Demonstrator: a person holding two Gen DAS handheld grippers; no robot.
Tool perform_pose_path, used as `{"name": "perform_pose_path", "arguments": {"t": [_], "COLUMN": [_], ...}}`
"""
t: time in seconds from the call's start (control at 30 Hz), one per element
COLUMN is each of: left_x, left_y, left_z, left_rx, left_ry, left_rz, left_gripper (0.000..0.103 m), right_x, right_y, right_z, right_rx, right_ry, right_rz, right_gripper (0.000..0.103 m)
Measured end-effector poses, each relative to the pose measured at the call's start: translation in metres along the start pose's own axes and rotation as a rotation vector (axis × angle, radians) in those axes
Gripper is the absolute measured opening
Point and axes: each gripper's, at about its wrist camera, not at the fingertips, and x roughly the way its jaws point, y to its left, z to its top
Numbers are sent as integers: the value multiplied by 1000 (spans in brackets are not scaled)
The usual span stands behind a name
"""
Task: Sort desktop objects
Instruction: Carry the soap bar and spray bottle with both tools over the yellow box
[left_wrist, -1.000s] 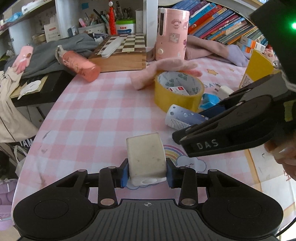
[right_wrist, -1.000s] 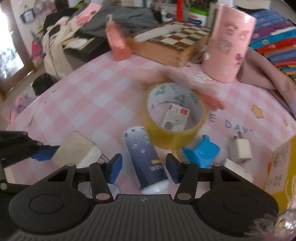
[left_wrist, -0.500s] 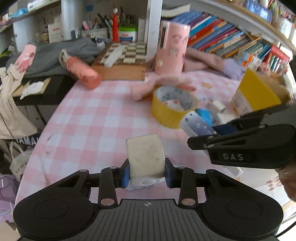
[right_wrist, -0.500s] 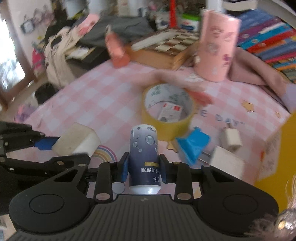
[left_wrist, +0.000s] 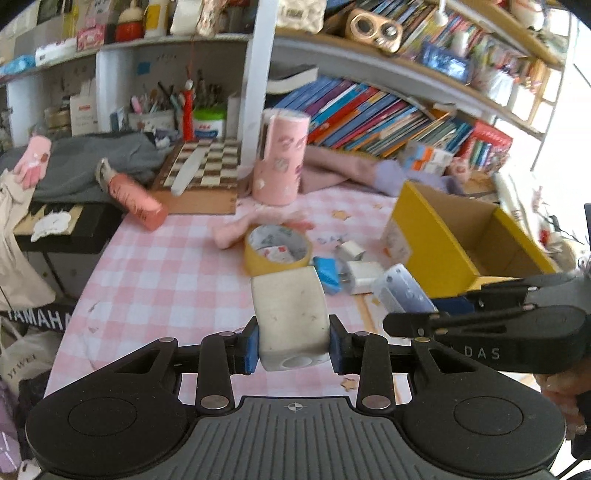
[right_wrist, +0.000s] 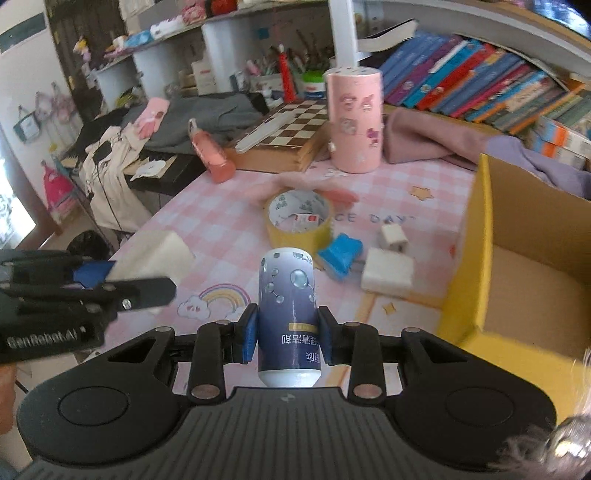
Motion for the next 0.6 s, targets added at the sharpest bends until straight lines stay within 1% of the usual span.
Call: {"name": "perform_pose_path", "arguments": {"t": [0.33,0.6], "left_x": [-46,-66], "left_y": [-27,-48], "left_z": [-21,-42], "left_rx": [97,149], "left_ry": [-26,-27], "left_rz": [-94,-160], "left_gripper": [35,35], "right_x": [-66,-103], "right_y": [20,26], "right_z": [-45,-83], "right_rx": [49,126], "right_ry": [-60,-68], "right_rz": [-75,-136], "right_gripper": [30,30]}}
